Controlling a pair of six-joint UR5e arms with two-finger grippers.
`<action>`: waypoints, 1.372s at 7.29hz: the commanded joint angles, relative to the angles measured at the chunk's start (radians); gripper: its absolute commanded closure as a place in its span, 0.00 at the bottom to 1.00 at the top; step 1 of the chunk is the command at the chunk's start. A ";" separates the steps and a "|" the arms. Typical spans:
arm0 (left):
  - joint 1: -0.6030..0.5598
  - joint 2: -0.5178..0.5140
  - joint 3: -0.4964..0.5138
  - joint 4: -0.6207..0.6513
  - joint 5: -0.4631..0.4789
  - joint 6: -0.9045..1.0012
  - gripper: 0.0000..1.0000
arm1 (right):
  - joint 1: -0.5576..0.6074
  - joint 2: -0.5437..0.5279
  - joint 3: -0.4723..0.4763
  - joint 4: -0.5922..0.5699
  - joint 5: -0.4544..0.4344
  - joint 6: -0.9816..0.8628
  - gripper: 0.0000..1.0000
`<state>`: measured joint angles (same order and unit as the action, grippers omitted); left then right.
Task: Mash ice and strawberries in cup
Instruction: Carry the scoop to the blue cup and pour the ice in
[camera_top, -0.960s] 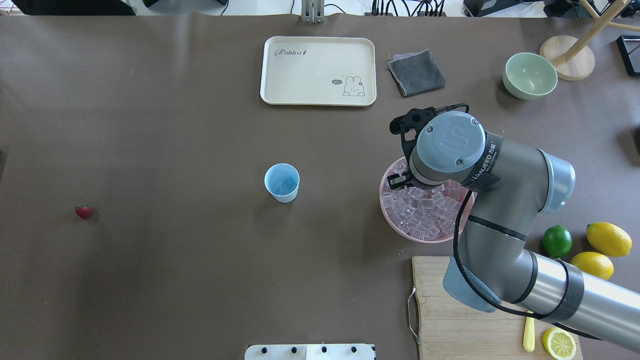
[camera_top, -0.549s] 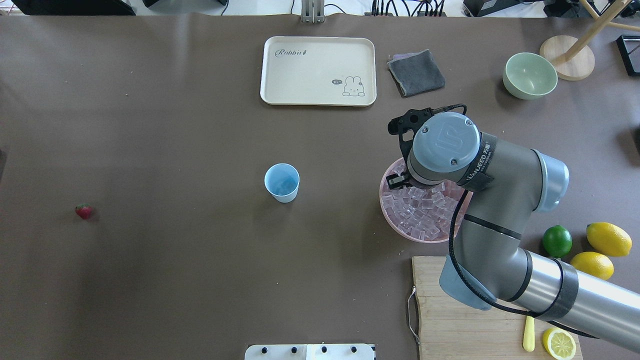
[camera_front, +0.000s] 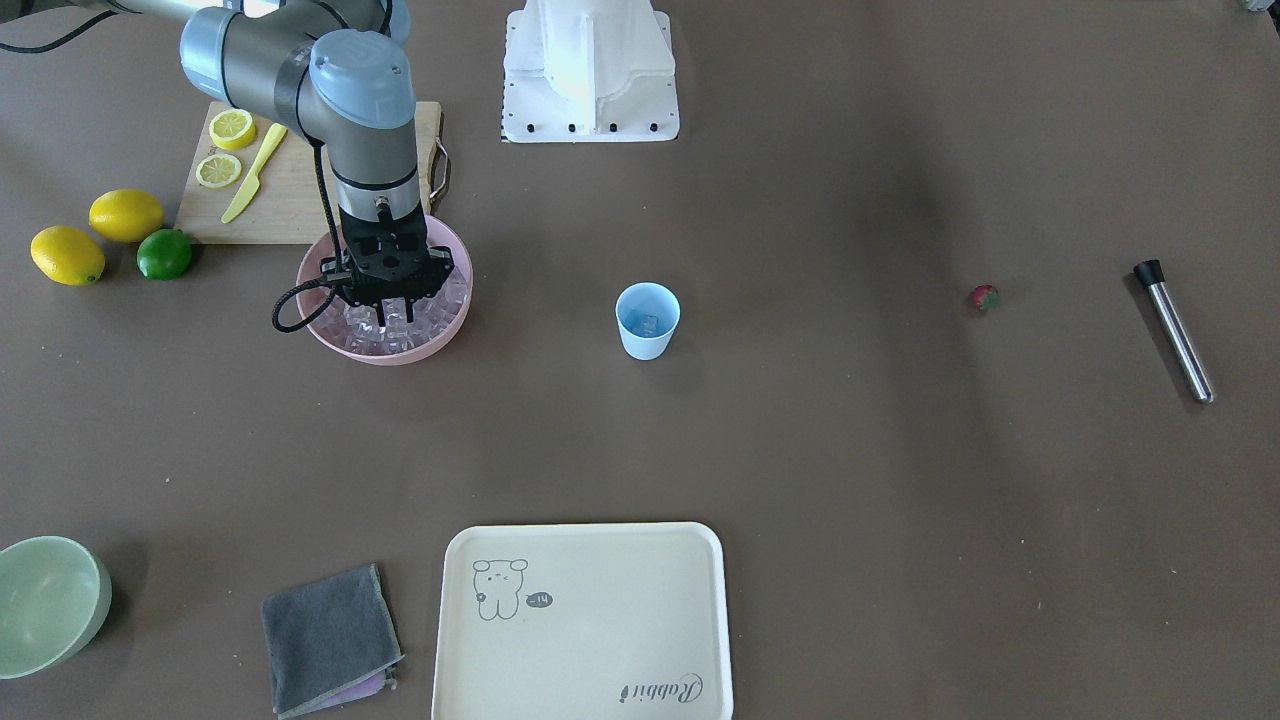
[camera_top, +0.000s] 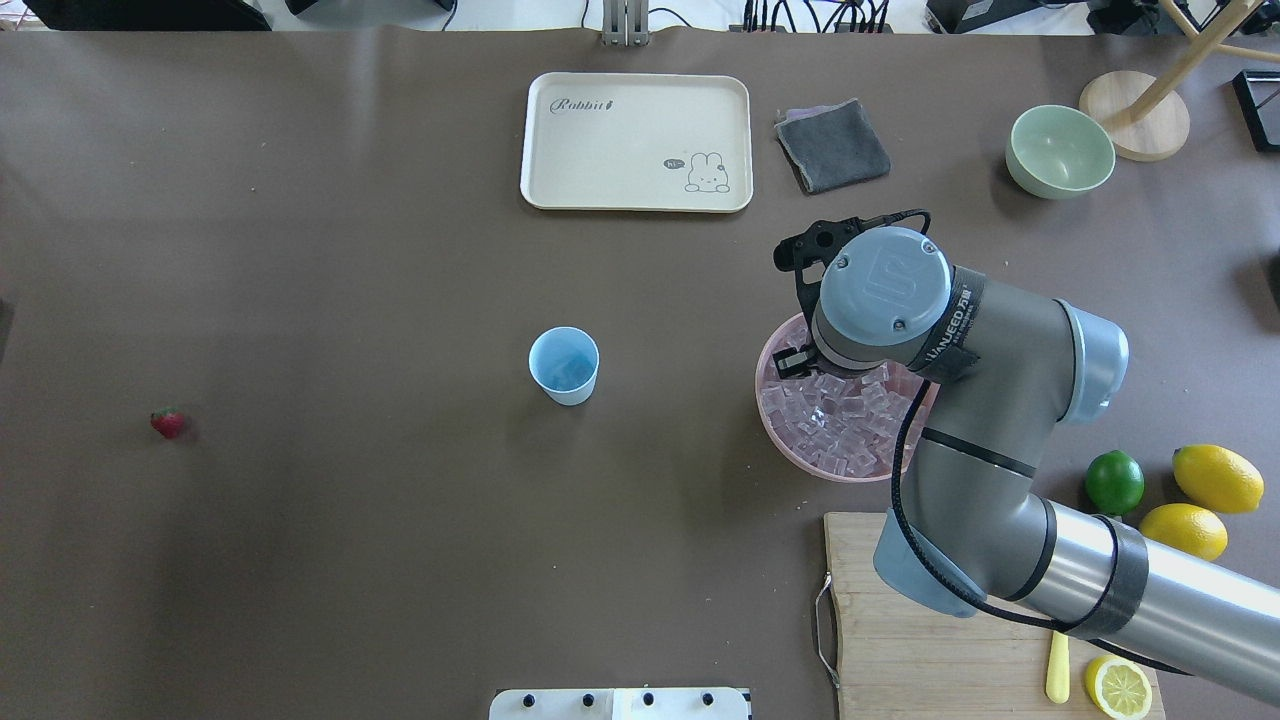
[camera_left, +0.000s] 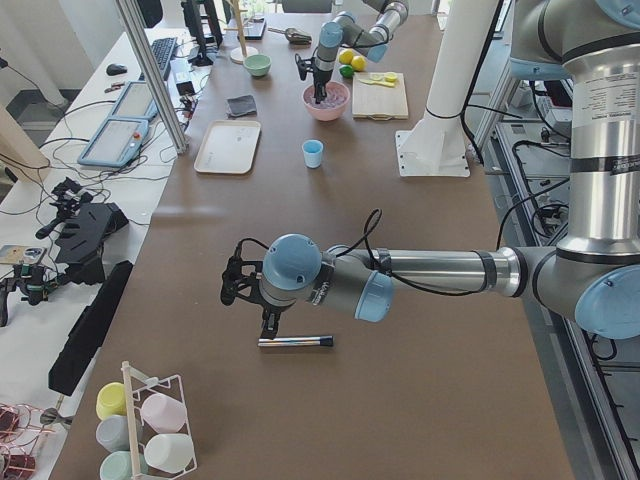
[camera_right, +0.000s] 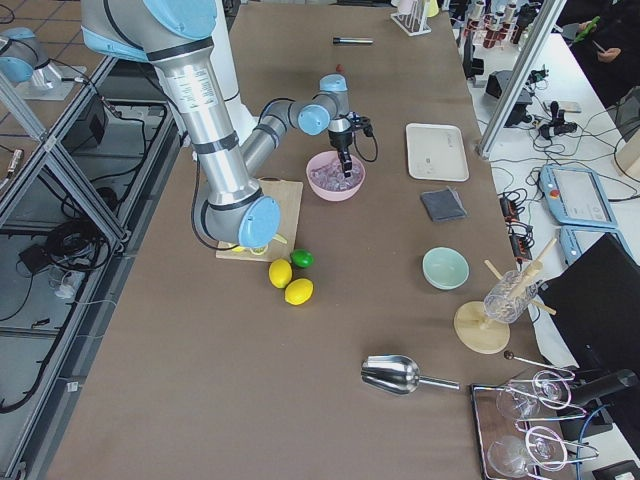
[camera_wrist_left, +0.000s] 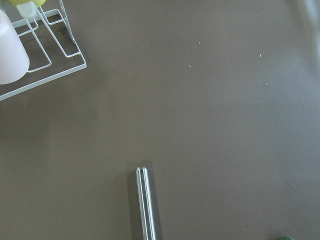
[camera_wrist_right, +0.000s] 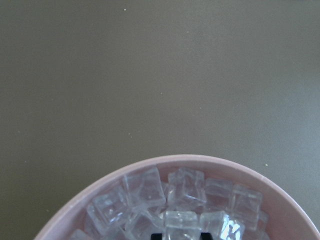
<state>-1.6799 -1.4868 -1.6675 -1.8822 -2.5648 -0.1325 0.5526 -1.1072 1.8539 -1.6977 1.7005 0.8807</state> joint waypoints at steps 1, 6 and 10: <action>0.000 0.000 0.000 0.000 0.000 0.001 0.01 | 0.004 0.001 0.008 0.000 0.002 -0.002 0.85; 0.000 -0.001 0.000 0.000 0.000 -0.001 0.01 | 0.079 0.138 0.111 -0.106 0.088 0.013 0.93; 0.000 -0.003 0.000 0.002 0.000 -0.001 0.01 | -0.092 0.458 -0.206 -0.097 -0.015 0.193 0.97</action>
<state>-1.6801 -1.4888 -1.6681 -1.8811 -2.5648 -0.1335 0.5111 -0.7442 1.7547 -1.8073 1.7129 1.0262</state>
